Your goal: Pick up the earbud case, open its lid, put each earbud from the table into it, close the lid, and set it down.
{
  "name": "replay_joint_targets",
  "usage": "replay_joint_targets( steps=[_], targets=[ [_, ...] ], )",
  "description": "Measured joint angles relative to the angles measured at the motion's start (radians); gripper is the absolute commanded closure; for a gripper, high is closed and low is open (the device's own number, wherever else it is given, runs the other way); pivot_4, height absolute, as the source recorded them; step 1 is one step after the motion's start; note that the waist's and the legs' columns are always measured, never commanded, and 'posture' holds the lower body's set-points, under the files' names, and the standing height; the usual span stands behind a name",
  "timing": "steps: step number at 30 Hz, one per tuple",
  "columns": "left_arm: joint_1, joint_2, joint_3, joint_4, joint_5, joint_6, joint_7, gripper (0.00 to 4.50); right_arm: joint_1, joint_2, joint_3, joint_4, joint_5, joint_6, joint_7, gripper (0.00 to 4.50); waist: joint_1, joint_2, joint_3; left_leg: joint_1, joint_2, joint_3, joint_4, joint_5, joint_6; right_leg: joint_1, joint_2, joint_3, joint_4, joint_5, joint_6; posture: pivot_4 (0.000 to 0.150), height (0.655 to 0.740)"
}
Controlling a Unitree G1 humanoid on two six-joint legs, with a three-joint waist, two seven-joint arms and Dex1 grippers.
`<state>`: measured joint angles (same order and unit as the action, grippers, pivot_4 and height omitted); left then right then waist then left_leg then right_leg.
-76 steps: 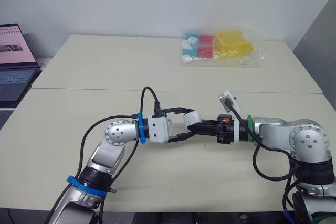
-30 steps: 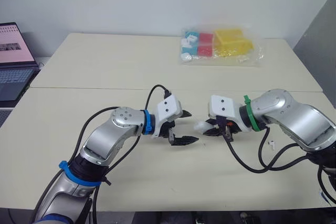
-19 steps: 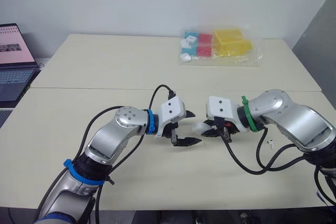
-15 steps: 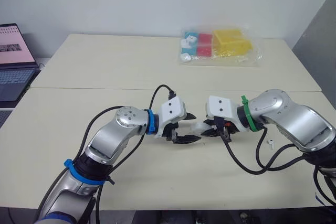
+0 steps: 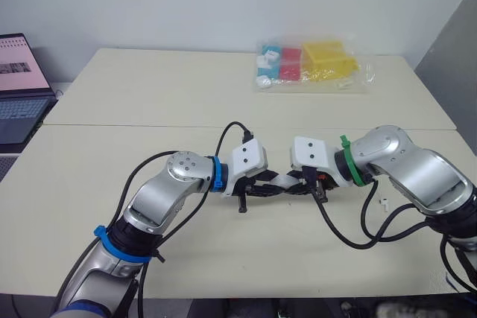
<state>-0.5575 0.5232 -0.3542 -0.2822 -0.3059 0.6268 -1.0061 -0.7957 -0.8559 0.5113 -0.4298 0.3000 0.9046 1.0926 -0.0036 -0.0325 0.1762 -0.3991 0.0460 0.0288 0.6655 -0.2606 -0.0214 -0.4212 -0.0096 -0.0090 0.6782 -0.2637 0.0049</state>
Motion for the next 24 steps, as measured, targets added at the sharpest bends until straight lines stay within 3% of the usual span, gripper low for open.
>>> replay_joint_targets(
  steps=[1, 11, 17, 20, 24],
  targets=[
    [0.000, 0.000, 0.000, 0.000, 0.001, 0.000, 0.000, 3.65, 0.000, 0.001, 0.000, 0.000, -0.002, 0.000, 0.002, 3.71, 0.000, 0.000, 0.000, 0.000, 0.000, 0.000, 0.000, 0.000, 0.000, 0.000, 0.000, 0.000, 0.000, 0.000, 0.000, 0.150, 0.7400],
    [0.001, -0.013, -0.001, -0.001, 0.004, 0.030, 0.035, 3.70, 0.003, -0.048, -0.025, -0.029, -0.014, -0.044, 0.039, 0.23, 0.000, 0.000, 0.000, 0.000, 0.000, 0.000, 0.000, 0.000, 0.000, 0.000, 0.000, 0.000, 0.000, 0.000, 0.000, 0.150, 0.7400],
    [0.090, -0.066, 0.085, 0.031, -0.067, 0.018, 0.052, 3.70, 0.080, -0.180, -0.165, -0.036, -0.016, -0.187, 0.081, 0.20, 0.001, 0.000, 0.000, 0.000, 0.000, 0.000, 0.000, 0.000, 0.000, 0.000, -0.001, 0.000, 0.000, 0.000, 0.000, 0.150, 0.7400],
    [0.183, -0.124, 0.135, 0.058, -0.110, -0.087, 0.045, 3.70, 0.145, -0.187, -0.271, -0.029, -0.006, -0.336, 0.093, 0.20, 0.000, 0.000, 0.000, 0.001, 0.000, 0.001, 0.000, 0.000, 0.000, 0.000, -0.001, 0.001, 0.000, 0.000, 0.000, 0.150, 0.7400],
    [0.244, -0.177, 0.173, 0.057, -0.123, -0.183, 0.076, 3.70, 0.171, -0.186, -0.339, -0.047, 0.022, -0.351, 0.096, 0.20, 0.002, 0.000, 0.000, 0.001, 0.000, 0.000, 0.000, 0.000, 0.000, 0.001, -0.001, 0.000, 0.001, 0.000, 0.000, 0.150, 0.7400]
  ],
)
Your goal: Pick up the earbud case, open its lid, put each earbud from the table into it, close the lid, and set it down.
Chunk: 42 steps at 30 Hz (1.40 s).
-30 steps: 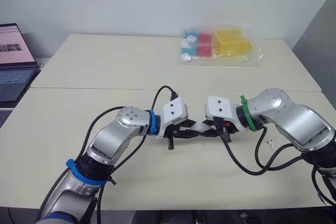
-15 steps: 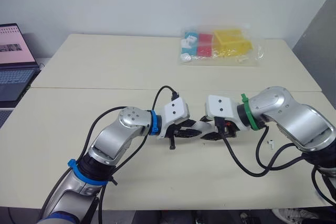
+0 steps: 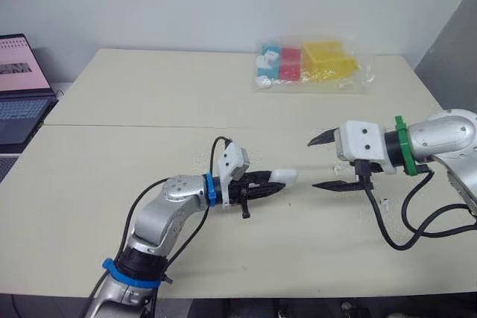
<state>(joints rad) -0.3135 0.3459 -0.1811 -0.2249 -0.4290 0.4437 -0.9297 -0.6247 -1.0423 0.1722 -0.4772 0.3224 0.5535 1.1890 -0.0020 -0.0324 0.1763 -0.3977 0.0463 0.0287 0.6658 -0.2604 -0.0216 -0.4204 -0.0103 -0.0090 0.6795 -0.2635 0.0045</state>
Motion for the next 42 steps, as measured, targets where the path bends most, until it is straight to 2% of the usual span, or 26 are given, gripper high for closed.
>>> replay_joint_targets(
  steps=[5, 12, 31, 42],
  targets=[
    [0.011, -0.001, -0.003, 0.011, 0.044, -0.157, -0.018, 3.70, 0.025, 0.043, -0.021, -0.049, 0.011, 0.003, -0.038, 0.20, 0.000, 0.000, 0.000, 0.001, 0.000, 0.001, 0.000, 0.001, 0.000, 0.001, 0.000, 0.001, 0.000, 0.000, 0.001, 0.150, 0.7400],
    [-0.003, -0.019, -0.029, 0.044, 0.062, -0.243, -0.043, 3.70, 0.006, 0.128, 0.052, -0.026, -0.037, 0.009, -0.087, 0.20, 0.000, 0.000, 0.000, 0.001, 0.000, 0.001, 0.001, 0.001, 0.000, 0.001, 0.001, 0.001, 0.000, 0.000, 0.000, 0.150, 0.7400],
    [-0.006, 0.014, -0.053, 0.074, 0.094, -0.286, -0.072, 3.70, -0.066, 0.173, 0.069, 0.050, -0.060, 0.028, -0.090, 0.20, 0.000, 0.000, 0.000, 0.001, 0.000, 0.001, 0.000, 0.001, 0.000, 0.001, 0.001, 0.000, 0.000, 0.002, -0.003, 0.150, 0.7400],
    [-0.004, 0.011, -0.068, 0.075, 0.096, -0.300, -0.092, 3.70, -0.066, 0.136, 0.002, 0.046, 0.014, 0.108, -0.058, 0.20, 0.000, 0.000, 0.000, 0.001, 0.000, 0.001, 0.000, 0.001, 0.000, 0.001, 0.001, 0.001, 0.000, 0.002, -0.003, 0.150, 0.7400]
  ],
)
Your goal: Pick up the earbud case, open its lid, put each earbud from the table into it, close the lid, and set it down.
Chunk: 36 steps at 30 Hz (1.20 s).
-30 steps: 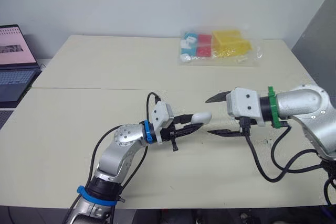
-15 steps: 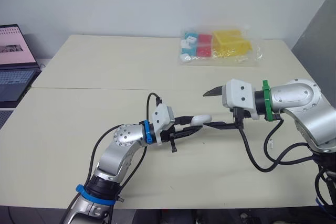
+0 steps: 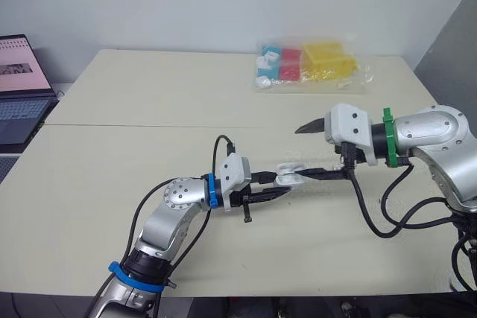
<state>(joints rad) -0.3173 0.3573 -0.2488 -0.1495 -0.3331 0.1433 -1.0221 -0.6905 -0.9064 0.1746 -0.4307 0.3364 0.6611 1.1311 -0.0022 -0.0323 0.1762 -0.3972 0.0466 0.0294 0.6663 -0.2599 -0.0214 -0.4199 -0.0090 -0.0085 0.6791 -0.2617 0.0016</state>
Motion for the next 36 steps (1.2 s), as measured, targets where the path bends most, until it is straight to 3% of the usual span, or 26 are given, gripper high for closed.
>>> replay_joint_targets(
  steps=[5, 10, 15, 21, 36],
  targets=[
    [0.008, -0.011, 0.034, 0.026, 0.006, -0.003, 0.066, 3.70, 0.109, -0.130, -0.202, -0.045, 0.131, 0.170, 0.017, 0.20, 0.007, 0.000, 0.000, -0.001, 0.000, -0.001, 0.000, 0.000, 0.000, 0.000, -0.001, -0.001, -0.001, 0.000, 0.000, 0.150, 0.7400],
    [0.033, -0.002, 0.060, 0.040, 0.030, -0.026, 0.098, 3.70, 0.311, -0.183, -0.348, -0.100, 0.135, 0.345, -0.116, 0.20, 0.003, 0.000, 0.000, 0.000, 0.000, 0.001, -0.001, 0.000, 0.000, 0.000, -0.002, 0.001, -0.001, 0.000, 0.000, 0.150, 0.7400],
    [0.072, 0.022, 0.040, 0.031, 0.053, -0.049, 0.086, 3.70, 0.529, -0.038, -0.427, -0.156, 0.076, 0.557, -0.380, 0.20, 0.003, -0.001, -0.002, 0.000, 0.000, 0.000, -0.001, 0.000, 0.000, 0.000, 0.000, 0.000, 0.001, -0.003, 0.005, 0.150, 0.7400],
    [0.066, 0.027, 0.037, 0.031, 0.062, -0.063, 0.071, 3.70, 0.620, 0.105, -0.478, -0.152, -0.001, 0.590, -0.579, 0.20, 0.000, 0.000, -0.001, 0.001, 0.000, 0.001, 0.000, 0.000, 0.000, 0.000, 0.000, 0.001, 0.001, -0.003, 0.005, 0.150, 0.7400],
    [0.061, 0.034, 0.035, 0.030, 0.063, -0.060, 0.060, 3.70, 0.714, 0.197, -0.522, -0.015, 0.000, 0.502, -0.637, 0.20, -0.001, 0.000, -0.002, 0.001, 0.000, 0.001, -0.001, 0.000, 0.000, 0.000, 0.002, 0.001, 0.000, -0.003, 0.005, 0.150, 0.7400]
  ],
)
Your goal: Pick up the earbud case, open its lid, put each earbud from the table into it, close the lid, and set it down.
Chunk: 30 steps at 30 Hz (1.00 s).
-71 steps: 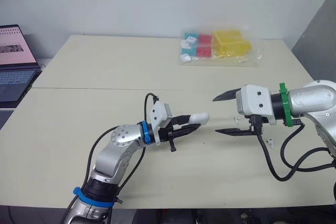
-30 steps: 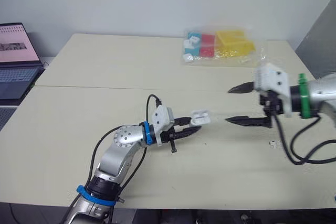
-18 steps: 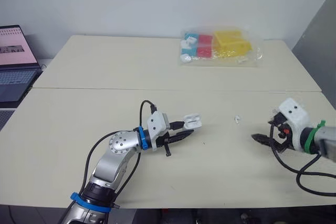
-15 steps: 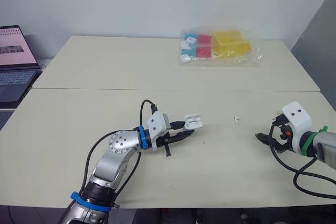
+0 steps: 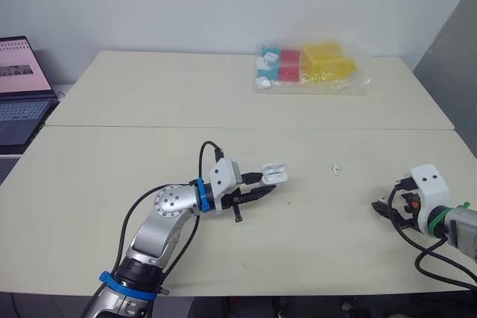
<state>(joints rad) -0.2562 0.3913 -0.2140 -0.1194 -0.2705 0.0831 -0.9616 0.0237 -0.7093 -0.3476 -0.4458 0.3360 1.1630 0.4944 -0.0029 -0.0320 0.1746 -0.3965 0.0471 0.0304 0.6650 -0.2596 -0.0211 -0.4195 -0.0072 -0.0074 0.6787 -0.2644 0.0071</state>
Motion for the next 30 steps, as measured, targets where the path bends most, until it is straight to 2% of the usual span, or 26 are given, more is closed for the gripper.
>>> replay_joint_targets(
  steps=[5, 7, 9, 17, 19, 23, 26, 30],
  targets=[
    [-0.003, 0.005, 0.000, 0.000, 0.000, 0.000, -0.003, 3.70, 0.005, 0.033, -0.016, 0.028, 0.003, -0.043, -0.002, 0.20, -0.001, 0.000, 0.000, 0.001, 0.000, 0.000, 0.000, 0.000, 0.000, 0.001, 0.000, 0.001, 0.000, 0.000, 0.000, 0.150, 0.7400],
    [-0.003, 0.007, 0.000, 0.000, 0.000, 0.000, -0.005, 3.70, 0.004, 0.042, -0.020, 0.039, 0.004, -0.054, -0.002, 0.57, -0.001, 0.000, 0.000, 0.002, 0.000, 0.000, 0.000, 0.000, 0.000, 0.002, 0.000, 0.001, 0.000, 0.000, 0.000, 0.150, 0.7400],
    [-0.003, 0.008, 0.000, 0.000, 0.000, 0.000, -0.007, 3.70, 0.003, 0.047, -0.019, 0.041, 0.008, -0.057, -0.002, 1.11, -0.001, 0.000, 0.000, 0.003, 0.000, 0.000, 0.000, 0.000, 0.000, 0.003, 0.000, 0.001, 0.000, 0.000, 0.000, 0.150, 0.7400],
    [-0.004, 0.007, 0.000, 0.000, 0.002, 0.000, -0.008, 3.70, 0.002, 0.045, -0.009, 0.035, 0.011, -0.059, 0.003, 4.03, 0.001, 0.000, 0.000, 0.004, 0.000, 0.000, 0.000, 0.000, 0.000, 0.005, 0.000, 0.000, -0.001, 0.000, 0.000, 0.150, 0.7400],
    [-0.004, 0.007, 0.000, 0.000, 0.003, 0.000, -0.008, 3.70, 0.013, 0.018, -0.002, 0.028, 0.014, -0.062, 0.019, 4.07, 0.001, 0.000, 0.000, 0.004, 0.000, 0.000, 0.000, 0.000, 0.000, 0.005, -0.001, 0.000, -0.001, 0.000, 0.000, 0.150, 0.7400],
    [0.004, 0.016, 0.000, 0.000, 0.007, -0.001, -0.008, 3.70, 0.052, -0.124, 0.053, 0.000, 0.039, -0.113, 0.148, 4.07, 0.000, 0.001, 0.000, 0.004, 0.000, 0.000, -0.001, 0.000, 0.000, 0.004, -0.001, 0.000, -0.002, 0.000, 0.000, 0.150, 0.7400],
    [0.008, 0.018, 0.000, 0.000, 0.012, -0.005, -0.006, 3.70, 0.060, -0.293, 0.146, -0.023, 0.041, -0.326, 0.394, 4.07, -0.004, 0.001, 0.001, 0.005, 0.000, 0.000, -0.001, 0.000, 0.000, 0.005, 0.000, 0.000, -0.003, 0.000, 0.000, 0.150, 0.7400],
    [0.017, 0.018, -0.001, -0.003, 0.019, -0.008, -0.001, 3.70, 0.014, -0.422, 0.267, 0.022, -0.016, -0.622, 0.626, 4.07, -0.002, 0.001, 0.001, 0.006, 0.000, 0.000, -0.001, 0.000, 0.000, 0.006, 0.000, -0.002, -0.004, 0.000, 0.000, 0.150, 0.7400]
  ],
)
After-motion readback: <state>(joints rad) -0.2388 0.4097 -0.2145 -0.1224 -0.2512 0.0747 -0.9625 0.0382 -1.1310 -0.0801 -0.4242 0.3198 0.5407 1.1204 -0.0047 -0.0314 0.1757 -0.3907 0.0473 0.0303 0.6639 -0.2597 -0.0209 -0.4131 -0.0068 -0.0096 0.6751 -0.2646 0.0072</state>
